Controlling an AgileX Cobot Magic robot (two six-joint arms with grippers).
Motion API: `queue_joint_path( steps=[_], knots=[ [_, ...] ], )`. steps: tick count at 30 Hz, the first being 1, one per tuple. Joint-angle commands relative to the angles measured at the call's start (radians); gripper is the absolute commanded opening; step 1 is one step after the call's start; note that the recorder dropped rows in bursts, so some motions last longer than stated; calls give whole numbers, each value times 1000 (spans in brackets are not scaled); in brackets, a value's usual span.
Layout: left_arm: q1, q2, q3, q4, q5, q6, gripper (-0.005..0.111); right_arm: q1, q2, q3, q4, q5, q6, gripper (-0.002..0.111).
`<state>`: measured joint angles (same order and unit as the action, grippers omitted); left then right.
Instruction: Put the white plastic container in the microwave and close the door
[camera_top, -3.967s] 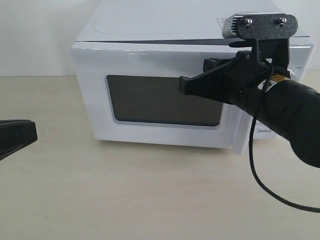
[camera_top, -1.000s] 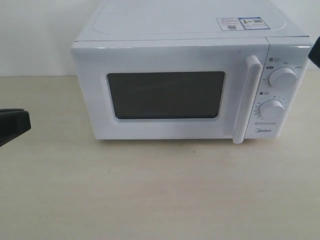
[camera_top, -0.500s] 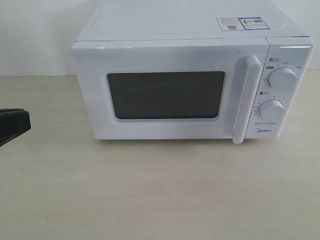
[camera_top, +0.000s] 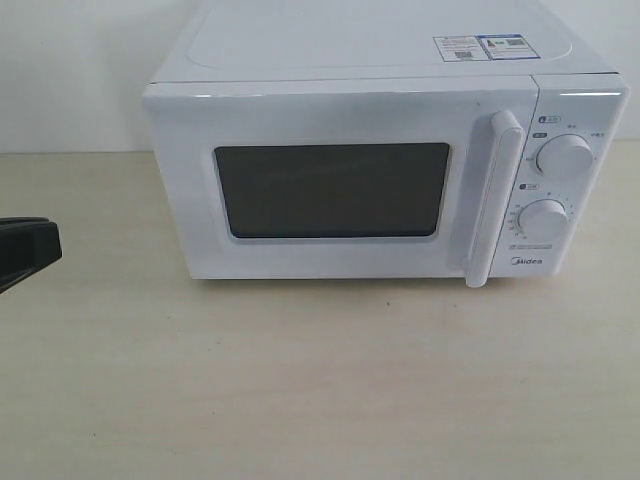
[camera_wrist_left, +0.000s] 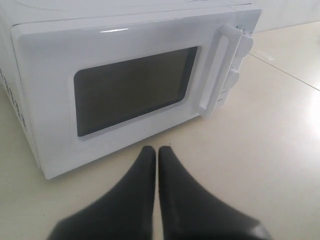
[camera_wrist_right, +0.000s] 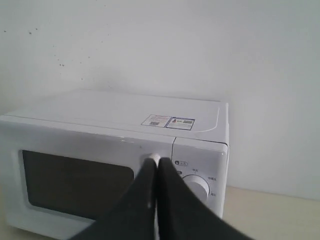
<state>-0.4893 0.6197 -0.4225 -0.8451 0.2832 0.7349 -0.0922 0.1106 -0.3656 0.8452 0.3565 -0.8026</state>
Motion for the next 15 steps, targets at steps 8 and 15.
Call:
queue_joint_path(
  steps=[8, 15],
  knots=[
    [-9, -6, 4, 5, -6, 5, 4, -7, -20, 203, -225, -256, 437, 0],
    [-9, -6, 4, 5, -2, 5, 4, -7, -32, 214, -546, -260, 720, 0]
  ],
)
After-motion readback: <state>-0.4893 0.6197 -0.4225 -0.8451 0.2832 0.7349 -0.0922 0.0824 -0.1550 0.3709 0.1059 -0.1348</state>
